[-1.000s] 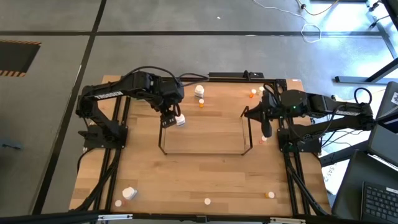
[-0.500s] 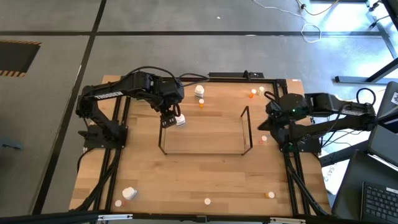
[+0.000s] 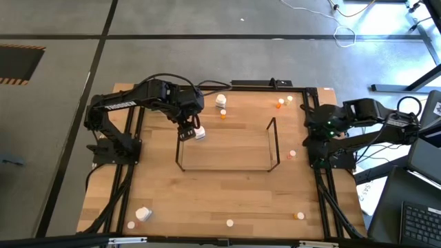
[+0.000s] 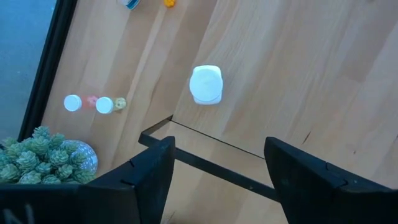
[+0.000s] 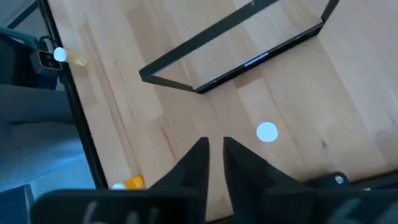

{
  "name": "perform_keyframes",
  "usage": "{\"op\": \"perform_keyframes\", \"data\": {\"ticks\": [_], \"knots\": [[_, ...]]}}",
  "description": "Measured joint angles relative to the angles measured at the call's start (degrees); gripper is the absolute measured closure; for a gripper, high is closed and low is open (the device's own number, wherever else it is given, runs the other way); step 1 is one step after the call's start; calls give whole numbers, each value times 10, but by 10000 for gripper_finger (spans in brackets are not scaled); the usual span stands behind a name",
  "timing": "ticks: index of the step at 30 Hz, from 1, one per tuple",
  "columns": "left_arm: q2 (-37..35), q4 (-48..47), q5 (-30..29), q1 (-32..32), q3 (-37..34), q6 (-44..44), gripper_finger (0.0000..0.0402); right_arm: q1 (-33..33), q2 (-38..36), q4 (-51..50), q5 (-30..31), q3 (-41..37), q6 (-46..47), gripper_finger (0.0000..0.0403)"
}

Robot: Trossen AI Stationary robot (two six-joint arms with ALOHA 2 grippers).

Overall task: Pick and place medicine bottles onto shelf by color
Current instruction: Put the right pink pill bottle on the shelf

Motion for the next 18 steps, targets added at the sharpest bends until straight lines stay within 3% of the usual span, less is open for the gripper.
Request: {"op": "perform_keyframes", "data": {"ticks": [11,14,18], "knots": [[0,0,0,0,0,0,160,0,47,-21,28,-1,77,211],[0,0,0,0,0,0,160,0,65,-37,57,-15,111,195],[0,0,0,0,0,0,160,0,80,-38,39,-55,142,195]]}}
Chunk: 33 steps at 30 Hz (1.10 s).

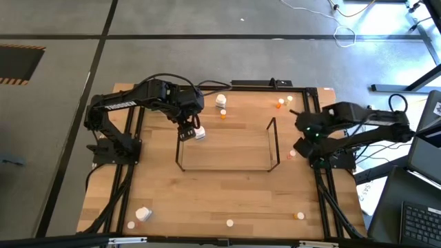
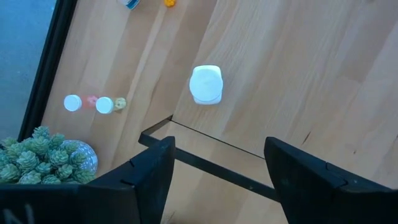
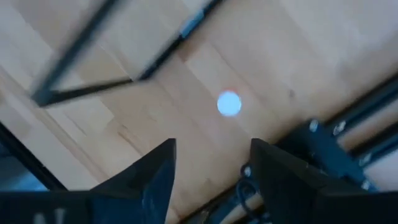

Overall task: Pick and place medicine bottles onto shelf by color
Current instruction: Put the right pink pill bottle on the shelf

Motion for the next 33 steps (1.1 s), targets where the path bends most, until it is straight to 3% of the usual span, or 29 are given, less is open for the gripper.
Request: {"op": "perform_keyframes", "data": {"ticks": [22,33], "knots": [[0,0,0,0,0,0,160,0,9,224,-8,-251,118,199],[0,2,0,0,0,0,160,0,9,281,-3,-299,133,199]]}}
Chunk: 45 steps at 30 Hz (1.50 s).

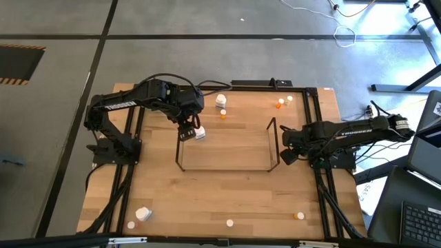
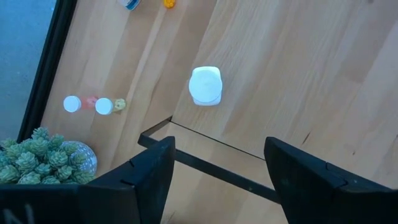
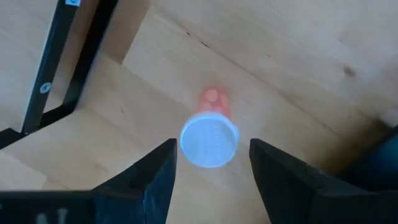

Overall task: Pick and place medicine bottles onto shelf by color
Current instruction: Put the right pink pill bottle on the shelf

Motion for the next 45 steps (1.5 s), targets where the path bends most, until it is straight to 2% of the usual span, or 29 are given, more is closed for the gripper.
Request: {"op": "perform_keyframes", "data": {"ticks": [6,10,14,27,32,38,45], "knots": [[0,2,0,0,0,0,160,0,0,32,13,0,1,199],[0,2,0,0,0,0,160,0,0,27,40,0,27,199],[0,2,0,0,0,0,160,0,0,27,41,0,30,202],[0,2,0,0,0,0,160,0,31,17,25,2,32,290],[0,2,0,0,0,0,160,0,35,17,22,3,45,294],[0,2,0,0,0,15,160,0,36,-27,-4,33,61,292],[0,2,0,0,0,15,160,0,36,-115,-5,103,63,296]]}}
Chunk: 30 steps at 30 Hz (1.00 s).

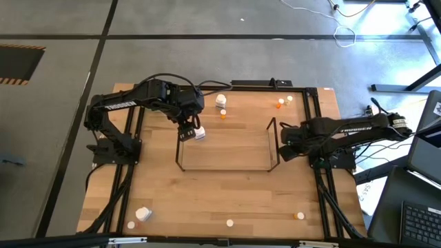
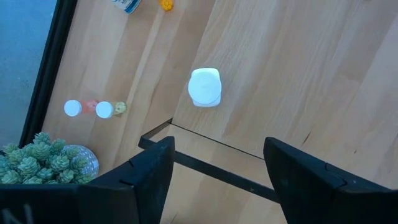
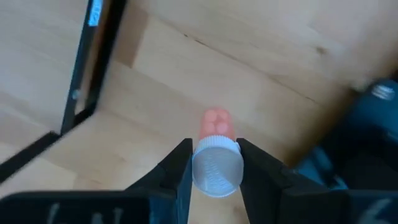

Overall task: Pick and place medicine bottles onto shelf by color
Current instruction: Put the right pink pill bottle on the shelf

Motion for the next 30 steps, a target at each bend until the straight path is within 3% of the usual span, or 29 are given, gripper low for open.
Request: {"op": "perform_keyframes", "data": {"ticks": [10,15,24,30], "knots": [[0,0,0,0,0,1,160,0,0,-163,38,142,27,295],[0,5,-1,2,0,0,160,0,0,-176,74,224,25,291],[0,83,-25,14,0,11,160,0,11,-166,194,379,-25,291],[0,115,-26,29,0,45,160,-13,56,-94,204,421,-112,293]]}}
